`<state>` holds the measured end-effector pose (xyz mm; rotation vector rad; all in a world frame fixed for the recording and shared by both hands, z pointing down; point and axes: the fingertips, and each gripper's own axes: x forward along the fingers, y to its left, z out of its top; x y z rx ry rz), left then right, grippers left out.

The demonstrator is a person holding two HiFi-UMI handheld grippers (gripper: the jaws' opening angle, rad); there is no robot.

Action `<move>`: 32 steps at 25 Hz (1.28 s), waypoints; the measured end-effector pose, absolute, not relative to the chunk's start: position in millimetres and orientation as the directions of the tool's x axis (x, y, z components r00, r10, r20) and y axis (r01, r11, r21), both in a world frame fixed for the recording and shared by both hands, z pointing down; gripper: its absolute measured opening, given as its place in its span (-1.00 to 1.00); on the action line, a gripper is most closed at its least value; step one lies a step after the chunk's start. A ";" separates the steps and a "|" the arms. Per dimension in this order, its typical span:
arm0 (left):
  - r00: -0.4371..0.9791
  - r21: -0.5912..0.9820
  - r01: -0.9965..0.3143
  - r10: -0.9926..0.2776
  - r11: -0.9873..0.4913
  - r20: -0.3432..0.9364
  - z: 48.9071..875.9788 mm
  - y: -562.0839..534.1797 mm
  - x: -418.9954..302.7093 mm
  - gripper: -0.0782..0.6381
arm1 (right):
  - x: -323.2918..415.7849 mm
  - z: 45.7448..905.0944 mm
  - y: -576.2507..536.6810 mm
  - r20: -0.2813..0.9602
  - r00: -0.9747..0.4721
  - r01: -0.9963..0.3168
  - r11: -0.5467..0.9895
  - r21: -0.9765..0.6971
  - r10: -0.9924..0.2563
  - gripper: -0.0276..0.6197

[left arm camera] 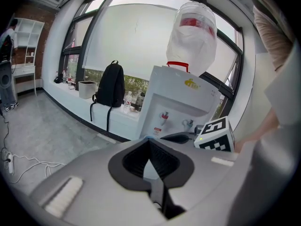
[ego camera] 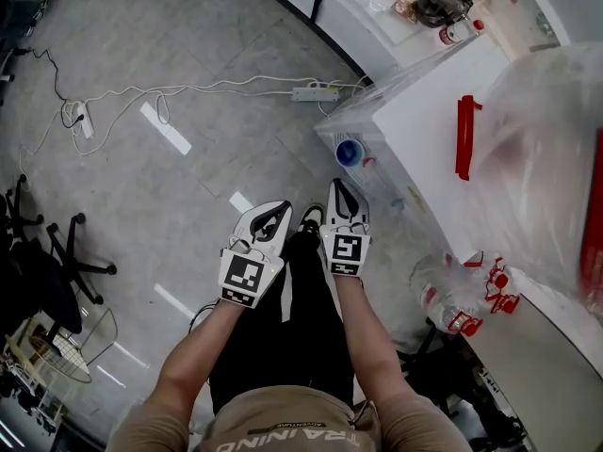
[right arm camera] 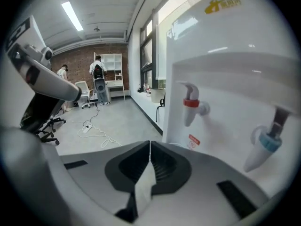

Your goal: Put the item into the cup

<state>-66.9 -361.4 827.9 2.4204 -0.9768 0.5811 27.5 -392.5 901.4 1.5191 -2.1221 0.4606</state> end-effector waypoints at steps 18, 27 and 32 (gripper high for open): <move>0.672 0.154 -0.712 -0.601 -0.686 0.433 658.2 -370.8 -67.7 -0.76 | -2.1 697.6 -350.9 0.463 -0.531 -0.834 0.534 -0.139 -0.710 -0.88; 0.676 0.105 -0.718 -0.653 -0.688 0.340 548.3 -363.3 -62.4 -0.76 | 9.9 569.6 -337.0 0.342 -0.552 -0.829 0.543 -0.131 -0.760 -0.88; 0.678 0.072 -0.718 -0.672 -0.692 0.299 506.9 -358.1 -65.0 -0.76 | 19.5 514.8 -338.2 0.298 -0.536 -0.838 0.542 -0.069 -0.790 -0.88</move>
